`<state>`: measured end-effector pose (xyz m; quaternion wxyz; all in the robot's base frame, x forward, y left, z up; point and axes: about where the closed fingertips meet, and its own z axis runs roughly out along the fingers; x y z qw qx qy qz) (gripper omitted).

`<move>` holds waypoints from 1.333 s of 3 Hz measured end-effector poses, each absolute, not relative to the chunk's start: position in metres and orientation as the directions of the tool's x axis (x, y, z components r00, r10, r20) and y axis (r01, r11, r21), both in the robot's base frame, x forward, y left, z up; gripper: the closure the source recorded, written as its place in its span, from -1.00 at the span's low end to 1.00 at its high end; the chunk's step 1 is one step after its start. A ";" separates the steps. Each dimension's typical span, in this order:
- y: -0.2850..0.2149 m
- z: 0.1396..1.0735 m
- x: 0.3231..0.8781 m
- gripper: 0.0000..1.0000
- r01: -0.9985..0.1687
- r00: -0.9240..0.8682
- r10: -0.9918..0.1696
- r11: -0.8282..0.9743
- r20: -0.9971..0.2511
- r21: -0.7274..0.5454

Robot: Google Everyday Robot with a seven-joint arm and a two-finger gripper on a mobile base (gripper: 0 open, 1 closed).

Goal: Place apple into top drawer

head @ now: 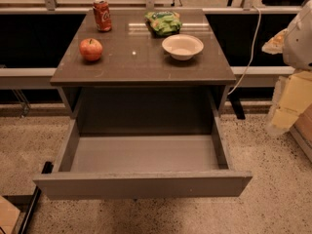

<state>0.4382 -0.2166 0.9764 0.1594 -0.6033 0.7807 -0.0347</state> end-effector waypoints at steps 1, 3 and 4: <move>-0.216 0.977 0.438 -1.00 -0.931 -0.221 -0.953 0.270 -0.207 -0.247; -0.158 0.995 0.488 -1.00 -0.943 -0.107 -0.935 0.203 -0.339 -0.263; -0.116 1.010 0.527 -1.00 -0.953 -0.035 -0.908 0.157 -0.418 -0.260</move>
Offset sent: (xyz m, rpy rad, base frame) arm 0.0416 0.0433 0.0095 0.1048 -0.0409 0.0644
